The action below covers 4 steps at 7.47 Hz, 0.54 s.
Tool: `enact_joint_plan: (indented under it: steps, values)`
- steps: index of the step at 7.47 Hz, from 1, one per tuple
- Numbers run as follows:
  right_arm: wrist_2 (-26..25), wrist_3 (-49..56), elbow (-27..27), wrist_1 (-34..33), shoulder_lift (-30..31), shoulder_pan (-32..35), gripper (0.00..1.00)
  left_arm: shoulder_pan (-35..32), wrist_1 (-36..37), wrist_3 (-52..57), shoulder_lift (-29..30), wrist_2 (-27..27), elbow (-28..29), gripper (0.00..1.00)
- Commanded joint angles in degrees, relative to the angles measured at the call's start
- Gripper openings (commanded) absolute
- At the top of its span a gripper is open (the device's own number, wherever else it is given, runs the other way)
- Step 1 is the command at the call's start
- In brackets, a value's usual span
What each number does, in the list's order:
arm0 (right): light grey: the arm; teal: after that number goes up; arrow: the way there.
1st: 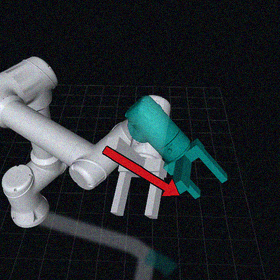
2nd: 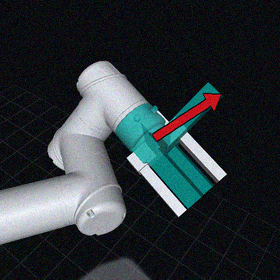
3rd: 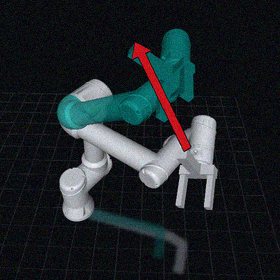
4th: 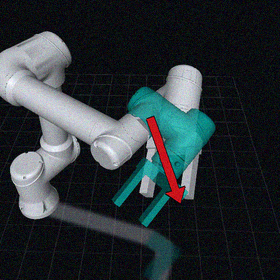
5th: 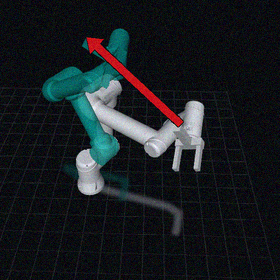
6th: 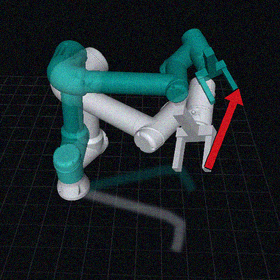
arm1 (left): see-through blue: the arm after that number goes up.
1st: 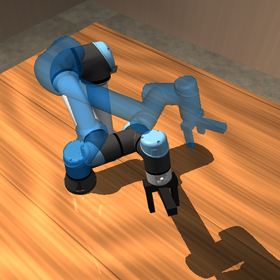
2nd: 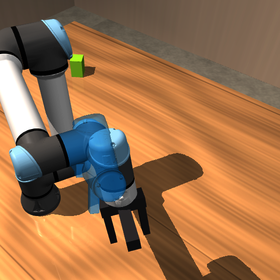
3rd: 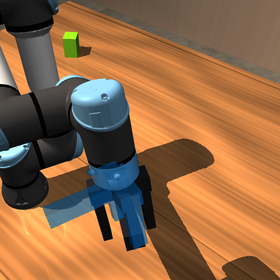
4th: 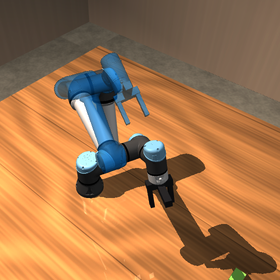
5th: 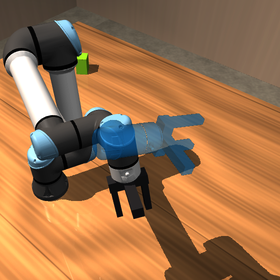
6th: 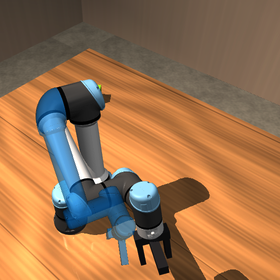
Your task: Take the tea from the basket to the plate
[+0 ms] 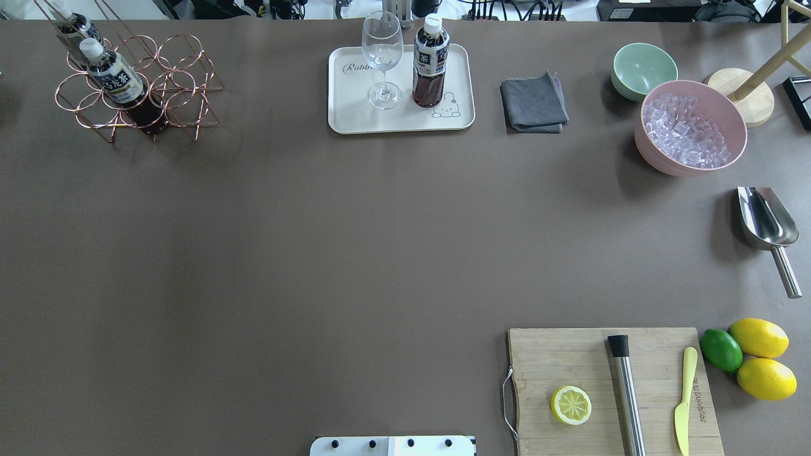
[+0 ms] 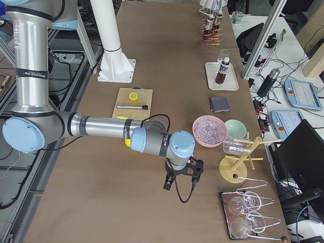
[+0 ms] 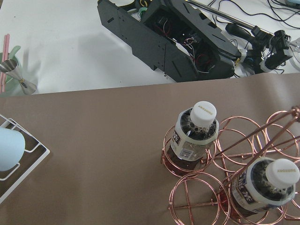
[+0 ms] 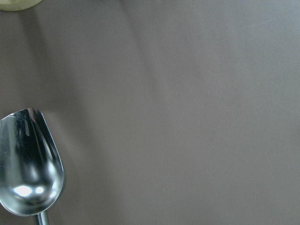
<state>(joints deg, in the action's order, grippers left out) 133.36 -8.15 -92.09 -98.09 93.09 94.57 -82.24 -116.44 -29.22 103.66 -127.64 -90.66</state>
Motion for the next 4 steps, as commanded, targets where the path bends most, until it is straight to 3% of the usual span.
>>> enact_joint_plan:
  steps: [1,3,4]
  values:
    - [0.1,-3.3,0.2,-0.1,0.1,0.0,1.0,-1.0,7.2,0.5,0.5,-11.7,0.9,0.98]
    - [0.1,-6.7,0.2,0.0,-0.1,0.0,1.0,-3.4,14.1,2.8,0.0,-14.2,1.3,0.98]
    - [-0.2,-6.6,0.4,0.1,0.0,0.0,1.0,-6.2,19.8,14.0,-2.5,-14.2,0.8,0.98]
